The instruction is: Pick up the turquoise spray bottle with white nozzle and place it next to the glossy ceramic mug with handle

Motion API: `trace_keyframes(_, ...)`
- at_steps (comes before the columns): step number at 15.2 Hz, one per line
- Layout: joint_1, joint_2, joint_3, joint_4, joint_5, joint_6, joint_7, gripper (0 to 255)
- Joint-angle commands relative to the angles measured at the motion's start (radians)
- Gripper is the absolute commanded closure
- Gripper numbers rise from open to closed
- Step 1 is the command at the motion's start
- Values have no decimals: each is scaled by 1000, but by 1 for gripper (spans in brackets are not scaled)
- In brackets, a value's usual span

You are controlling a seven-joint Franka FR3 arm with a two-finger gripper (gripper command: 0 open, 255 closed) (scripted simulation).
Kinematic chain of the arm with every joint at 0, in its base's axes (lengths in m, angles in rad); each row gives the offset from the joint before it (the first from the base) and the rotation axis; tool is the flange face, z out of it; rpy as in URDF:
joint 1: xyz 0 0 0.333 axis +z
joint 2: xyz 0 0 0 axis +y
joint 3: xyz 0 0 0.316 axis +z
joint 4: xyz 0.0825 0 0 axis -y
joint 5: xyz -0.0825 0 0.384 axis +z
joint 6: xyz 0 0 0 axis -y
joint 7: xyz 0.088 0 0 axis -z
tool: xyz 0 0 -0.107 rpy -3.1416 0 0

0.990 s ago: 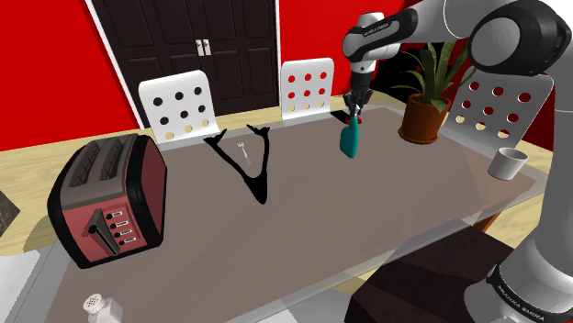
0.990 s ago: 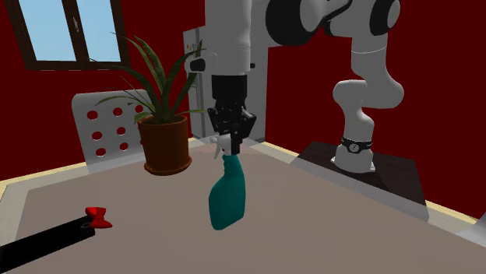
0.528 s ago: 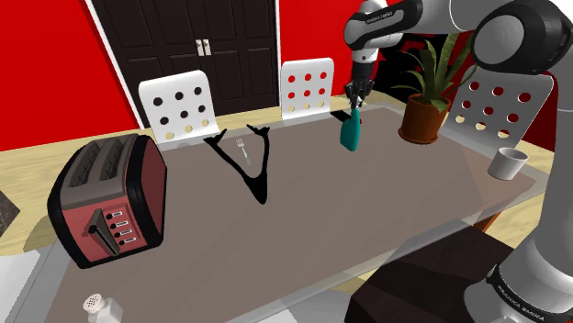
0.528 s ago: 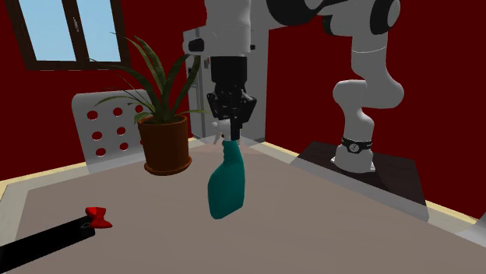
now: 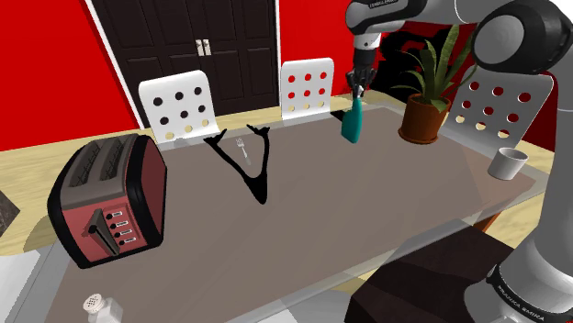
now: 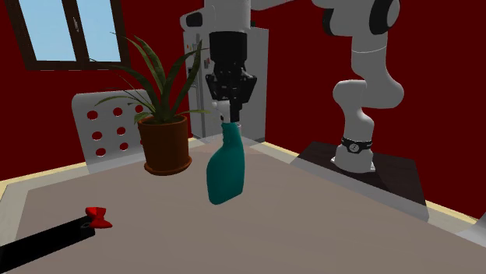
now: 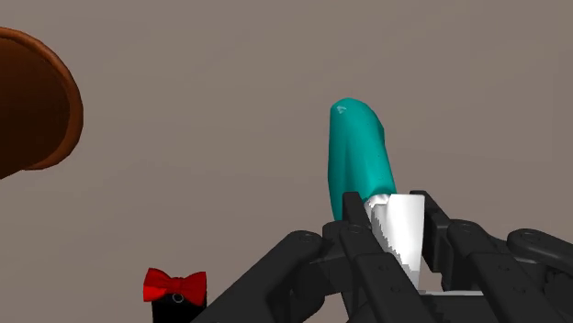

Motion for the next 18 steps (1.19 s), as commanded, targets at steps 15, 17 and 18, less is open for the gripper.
trace_keyframes(15,-26,64,-1,318,11,-253,2,255)
trace_keyframes(17,-31,81,0,368,15,-287,3,255)
trace_keyframes(18,-38,47,-6,314,11,-267,-15,255)
